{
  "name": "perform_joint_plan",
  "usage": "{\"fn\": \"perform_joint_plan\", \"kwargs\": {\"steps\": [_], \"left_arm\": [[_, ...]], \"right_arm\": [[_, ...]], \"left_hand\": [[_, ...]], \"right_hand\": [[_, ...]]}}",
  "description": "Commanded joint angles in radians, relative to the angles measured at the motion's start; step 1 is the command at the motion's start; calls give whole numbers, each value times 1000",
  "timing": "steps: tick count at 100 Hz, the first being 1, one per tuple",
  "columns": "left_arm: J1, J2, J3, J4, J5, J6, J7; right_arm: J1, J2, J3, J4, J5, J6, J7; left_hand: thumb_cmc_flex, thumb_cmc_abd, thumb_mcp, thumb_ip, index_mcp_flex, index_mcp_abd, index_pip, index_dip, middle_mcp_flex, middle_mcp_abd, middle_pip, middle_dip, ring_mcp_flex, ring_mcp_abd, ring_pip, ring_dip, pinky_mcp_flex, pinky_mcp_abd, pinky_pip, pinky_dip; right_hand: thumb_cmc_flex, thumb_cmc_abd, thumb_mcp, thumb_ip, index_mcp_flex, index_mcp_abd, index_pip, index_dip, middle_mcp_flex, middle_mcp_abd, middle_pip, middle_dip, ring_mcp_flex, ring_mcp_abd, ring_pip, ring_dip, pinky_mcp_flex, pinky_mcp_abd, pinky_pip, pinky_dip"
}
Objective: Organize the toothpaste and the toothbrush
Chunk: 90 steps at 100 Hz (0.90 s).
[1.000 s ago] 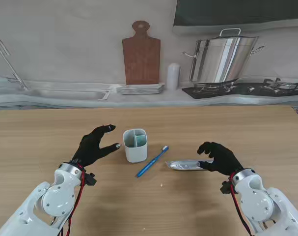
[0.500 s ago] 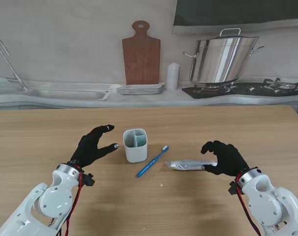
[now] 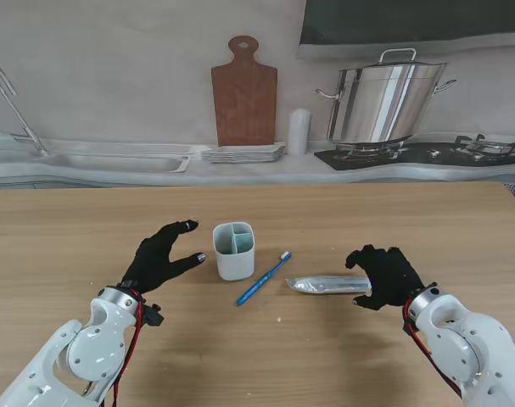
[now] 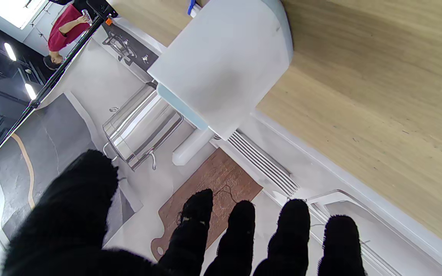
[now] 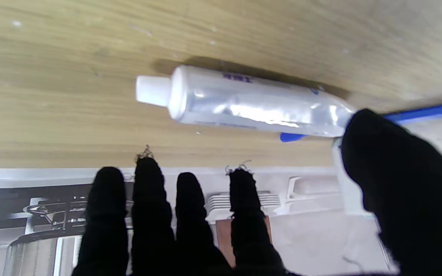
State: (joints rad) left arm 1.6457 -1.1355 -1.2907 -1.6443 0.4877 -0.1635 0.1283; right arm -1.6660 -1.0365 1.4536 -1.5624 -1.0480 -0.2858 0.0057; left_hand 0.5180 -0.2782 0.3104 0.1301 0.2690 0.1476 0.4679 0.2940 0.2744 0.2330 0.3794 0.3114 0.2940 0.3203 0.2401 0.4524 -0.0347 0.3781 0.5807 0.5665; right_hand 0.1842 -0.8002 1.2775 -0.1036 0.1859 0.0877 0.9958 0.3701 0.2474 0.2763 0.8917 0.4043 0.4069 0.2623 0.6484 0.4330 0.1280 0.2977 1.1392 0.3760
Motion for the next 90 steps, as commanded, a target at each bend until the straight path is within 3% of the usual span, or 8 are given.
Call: {"fn": "perform_joint_plan", "kwargs": {"steps": [1,22,34,56,72,90], "left_arm": [[9,1,-5,-19,0,7,-18],[10,3,-7,-22,6,19,-23],[0,2,-4,-17,3,24,-23],[-12,4,-2,-18,2,29,-36],[-7,5,-10,-20,8,25,-38],[1,5,-17,-15,8,27,-38]], "right_arm": [[12,-1,-21,22,15,25,16],[66,11,-76,77,-29,58,46],[90,13,-107,107,-24,85,57],[135,13,-171,176,-7,129,51],[171,11,-223,219,21,149,43],[203,13,-263,243,35,150,58]], "left_hand": [[15,22,7,1,14,-29,6,12,19,-15,5,5,11,4,1,11,-7,4,7,11],[16,22,8,0,16,-29,6,12,20,-15,4,5,12,8,2,16,-8,7,10,11],[19,22,11,0,23,-27,9,13,21,-15,5,6,11,9,2,18,-9,7,11,11],[23,21,16,-3,49,-33,17,17,23,-16,7,6,13,7,3,22,-8,6,15,11],[23,20,19,-5,61,-36,19,18,26,-15,8,7,14,8,4,24,-9,7,18,11],[24,20,22,-6,67,-37,21,20,28,-16,9,7,16,8,5,25,-9,6,20,11]], "right_hand": [[-30,-35,19,-22,-44,26,13,-6,-29,-6,20,12,-21,-17,9,-18,-14,-13,3,-6],[-15,-61,32,-23,-78,33,26,-12,-58,2,39,10,-28,-18,30,-14,-13,-21,11,-3],[4,-92,59,-28,-84,34,40,-15,-58,28,50,8,-31,7,57,-2,-12,-15,16,-1],[64,-104,111,-17,-28,30,83,-3,1,40,91,20,33,16,111,24,31,-2,44,11],[171,-81,214,17,41,11,125,22,93,24,143,43,126,5,156,44,98,4,68,23],[235,-87,273,34,166,-72,189,72,248,-34,215,83,295,-44,237,79,250,-4,125,48]]}}
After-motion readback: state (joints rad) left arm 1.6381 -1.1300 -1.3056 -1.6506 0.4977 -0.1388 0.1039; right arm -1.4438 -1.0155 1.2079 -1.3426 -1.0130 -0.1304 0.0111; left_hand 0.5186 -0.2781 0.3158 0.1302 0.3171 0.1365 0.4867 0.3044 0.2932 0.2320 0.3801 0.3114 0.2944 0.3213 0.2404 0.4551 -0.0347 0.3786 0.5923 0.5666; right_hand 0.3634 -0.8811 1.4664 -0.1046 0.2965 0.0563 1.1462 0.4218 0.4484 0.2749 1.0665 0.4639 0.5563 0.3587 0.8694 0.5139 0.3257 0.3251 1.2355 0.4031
